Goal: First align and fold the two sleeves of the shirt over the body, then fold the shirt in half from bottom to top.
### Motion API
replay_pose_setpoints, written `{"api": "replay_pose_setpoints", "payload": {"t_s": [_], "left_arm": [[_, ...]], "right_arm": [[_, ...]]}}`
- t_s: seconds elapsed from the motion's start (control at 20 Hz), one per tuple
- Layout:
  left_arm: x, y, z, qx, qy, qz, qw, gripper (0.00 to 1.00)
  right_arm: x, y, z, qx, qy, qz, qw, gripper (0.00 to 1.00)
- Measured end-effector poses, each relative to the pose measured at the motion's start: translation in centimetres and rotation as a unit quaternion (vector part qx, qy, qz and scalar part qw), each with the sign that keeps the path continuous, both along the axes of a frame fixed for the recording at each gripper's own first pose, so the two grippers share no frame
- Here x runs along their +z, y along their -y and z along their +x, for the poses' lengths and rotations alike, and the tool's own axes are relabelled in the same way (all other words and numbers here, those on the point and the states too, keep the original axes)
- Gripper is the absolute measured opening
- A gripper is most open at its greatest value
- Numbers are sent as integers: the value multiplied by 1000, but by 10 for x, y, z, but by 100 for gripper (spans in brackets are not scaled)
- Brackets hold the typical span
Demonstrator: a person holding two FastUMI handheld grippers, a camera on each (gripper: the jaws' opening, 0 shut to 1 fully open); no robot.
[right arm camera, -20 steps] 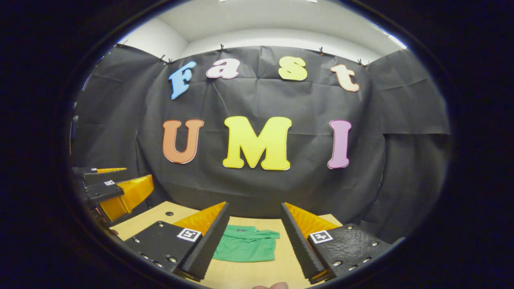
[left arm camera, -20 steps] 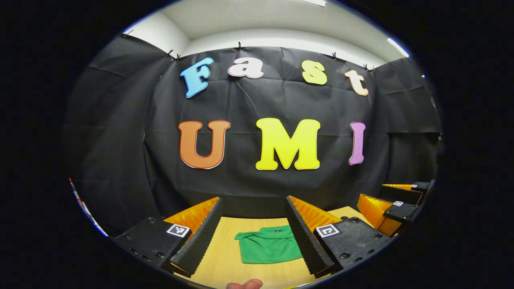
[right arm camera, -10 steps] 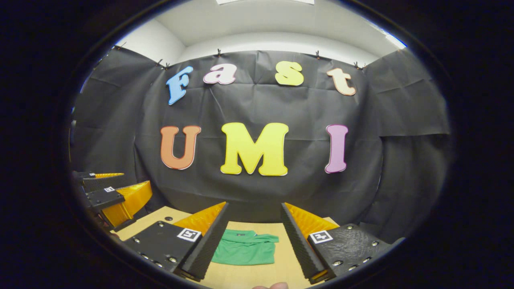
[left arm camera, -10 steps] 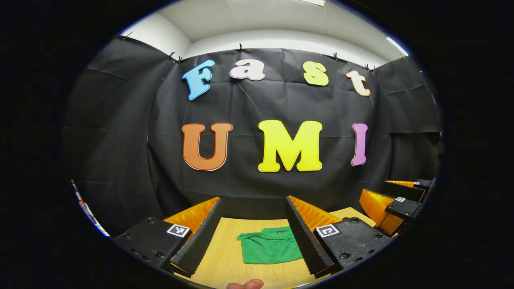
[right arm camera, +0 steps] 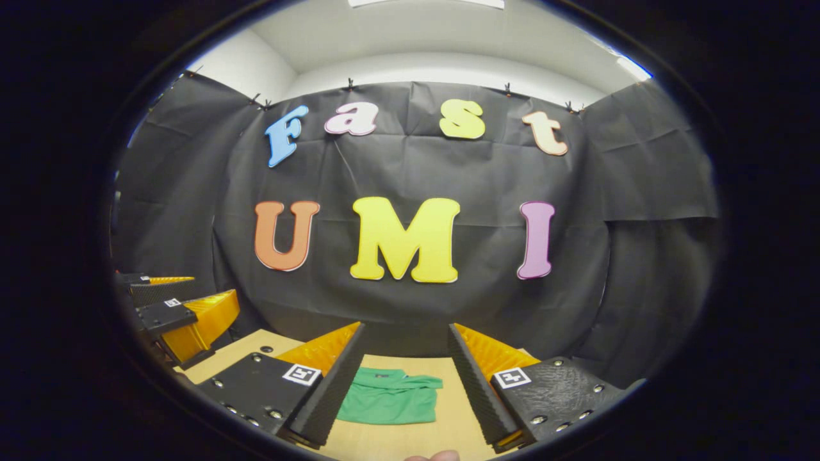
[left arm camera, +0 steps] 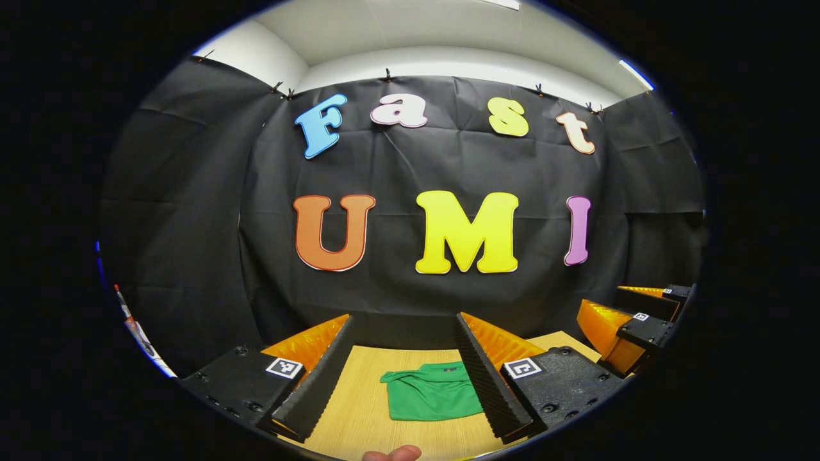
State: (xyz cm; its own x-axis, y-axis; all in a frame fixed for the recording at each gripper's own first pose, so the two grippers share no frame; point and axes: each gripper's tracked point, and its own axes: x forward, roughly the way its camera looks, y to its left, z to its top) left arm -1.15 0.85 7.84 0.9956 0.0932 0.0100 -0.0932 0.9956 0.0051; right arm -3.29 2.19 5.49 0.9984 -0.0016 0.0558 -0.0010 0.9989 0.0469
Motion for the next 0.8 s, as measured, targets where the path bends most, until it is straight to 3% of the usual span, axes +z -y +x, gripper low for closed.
{"api": "replay_pose_setpoints", "payload": {"t_s": [0.05,0.1,0.65,0.7,0.8], "left_arm": [[0,0,1,0,-1,0,1000,98],[0,0,1,0,-1,1,1000,98],[-1,0,5,-5,-6,2,1000,98],[-2,0,5,-5,-6,2,1000,98],[-1,-1,7,-5,-5,1,1000,98]], "right_arm": [[-1,1,0,0,-1,0,1000,87],[-1,1,1,0,-2,1,1000,83],[-4,2,5,-3,-8,9,1000,83],[-4,2,6,-4,-9,9,1000,87],[-5,2,7,-4,-10,10,1000,83]]}}
